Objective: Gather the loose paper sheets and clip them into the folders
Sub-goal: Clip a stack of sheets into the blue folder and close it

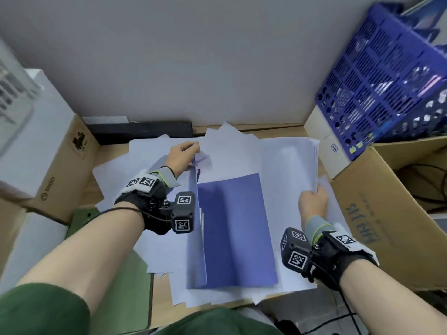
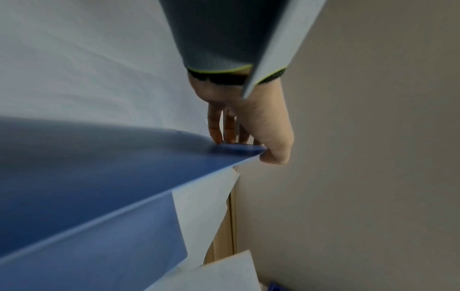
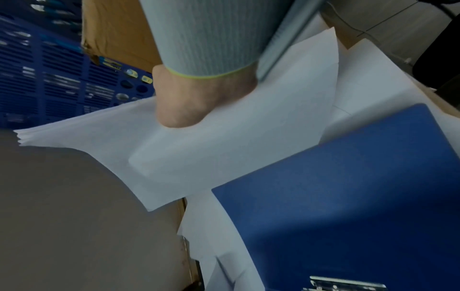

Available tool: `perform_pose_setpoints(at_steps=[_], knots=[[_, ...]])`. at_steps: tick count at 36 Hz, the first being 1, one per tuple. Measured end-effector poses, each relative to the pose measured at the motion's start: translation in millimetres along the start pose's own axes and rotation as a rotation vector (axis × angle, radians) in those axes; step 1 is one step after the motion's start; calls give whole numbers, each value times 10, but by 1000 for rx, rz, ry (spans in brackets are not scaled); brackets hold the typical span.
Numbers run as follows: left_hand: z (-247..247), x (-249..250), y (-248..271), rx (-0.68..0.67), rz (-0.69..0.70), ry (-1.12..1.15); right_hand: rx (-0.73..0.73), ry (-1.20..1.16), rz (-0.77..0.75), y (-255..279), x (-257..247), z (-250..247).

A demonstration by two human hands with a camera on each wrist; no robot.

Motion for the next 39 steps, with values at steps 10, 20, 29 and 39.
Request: perform_pose_setpoints(at_steps=[10, 20, 29, 39], knots=[[-1406, -601, 575, 70, -93, -101, -103, 264, -182, 765, -205, 703], [-2445, -1524, 1342, 213, -315, -514, -74, 316, -342, 1220, -250, 1117], [-1677, -1813, 1522, -72, -409, -336, 66, 148, -400, 1244, -474, 773], [-1109, -1887, 1607, -190, -463, -279, 52, 41, -375, 1116, -421, 507]])
Point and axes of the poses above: each hand's wrist, its own y-axis away from the middle knuckle, its own z-axis out of the palm, x = y × z, the point moved 10 cm from there along -y, towards the middle knuckle, and after that the axes turned 11 degrees about z, right-handed, at the moved point
